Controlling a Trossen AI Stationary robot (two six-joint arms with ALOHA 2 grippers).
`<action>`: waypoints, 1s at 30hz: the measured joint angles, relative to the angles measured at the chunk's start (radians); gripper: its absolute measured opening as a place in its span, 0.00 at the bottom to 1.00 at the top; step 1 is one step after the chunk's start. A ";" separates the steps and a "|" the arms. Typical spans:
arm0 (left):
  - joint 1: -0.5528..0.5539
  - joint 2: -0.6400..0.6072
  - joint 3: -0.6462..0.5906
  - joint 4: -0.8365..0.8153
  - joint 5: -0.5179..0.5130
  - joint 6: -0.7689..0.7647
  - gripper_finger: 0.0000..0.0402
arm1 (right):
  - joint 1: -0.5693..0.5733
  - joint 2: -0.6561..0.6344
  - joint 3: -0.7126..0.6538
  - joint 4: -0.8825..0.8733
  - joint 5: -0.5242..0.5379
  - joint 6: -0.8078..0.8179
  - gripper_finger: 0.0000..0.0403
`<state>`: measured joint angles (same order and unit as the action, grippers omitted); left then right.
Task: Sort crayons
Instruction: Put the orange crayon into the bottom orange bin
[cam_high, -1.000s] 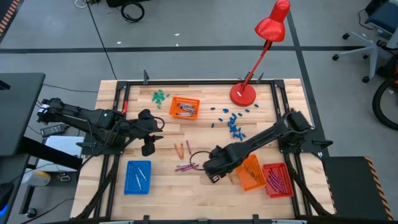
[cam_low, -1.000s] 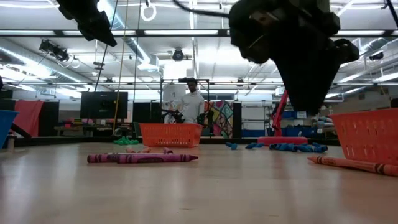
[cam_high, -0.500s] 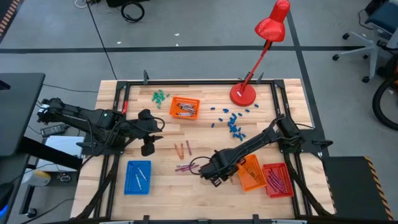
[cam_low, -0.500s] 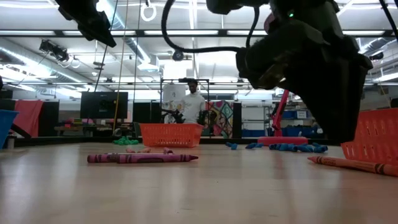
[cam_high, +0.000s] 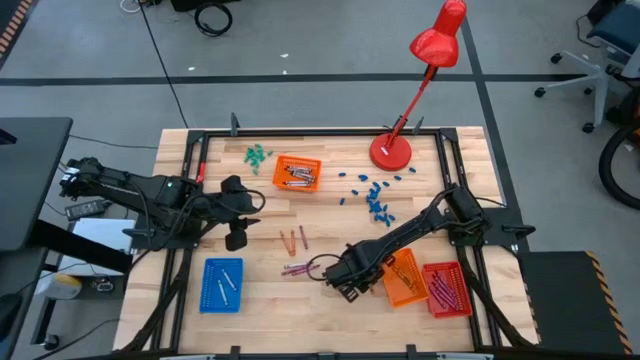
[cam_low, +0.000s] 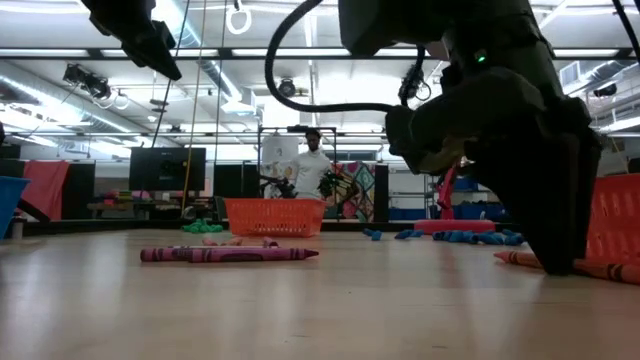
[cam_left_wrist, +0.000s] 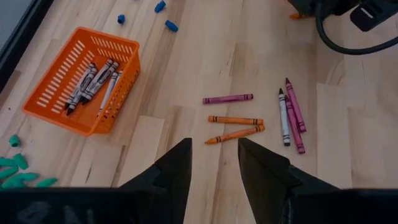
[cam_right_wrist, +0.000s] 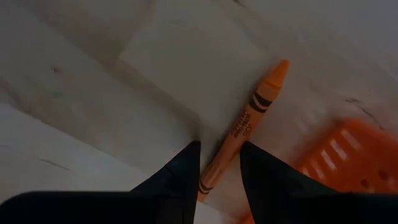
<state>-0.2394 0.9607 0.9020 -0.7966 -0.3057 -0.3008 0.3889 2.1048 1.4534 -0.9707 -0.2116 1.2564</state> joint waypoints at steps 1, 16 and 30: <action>0.000 0.000 0.000 -0.001 0.000 0.000 0.35 | 0.000 0.000 -0.001 0.009 -0.001 -0.014 0.29; 0.000 0.000 0.000 -0.005 0.000 0.001 0.35 | -0.001 -0.014 -0.002 0.092 -0.022 -0.064 0.06; 0.001 0.000 0.000 -0.006 0.000 0.005 0.35 | -0.041 -0.118 -0.002 0.050 0.020 -0.071 0.07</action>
<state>-0.2386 0.9607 0.9020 -0.8024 -0.3054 -0.2958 0.3481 1.9863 1.4509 -0.9205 -0.1921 1.1854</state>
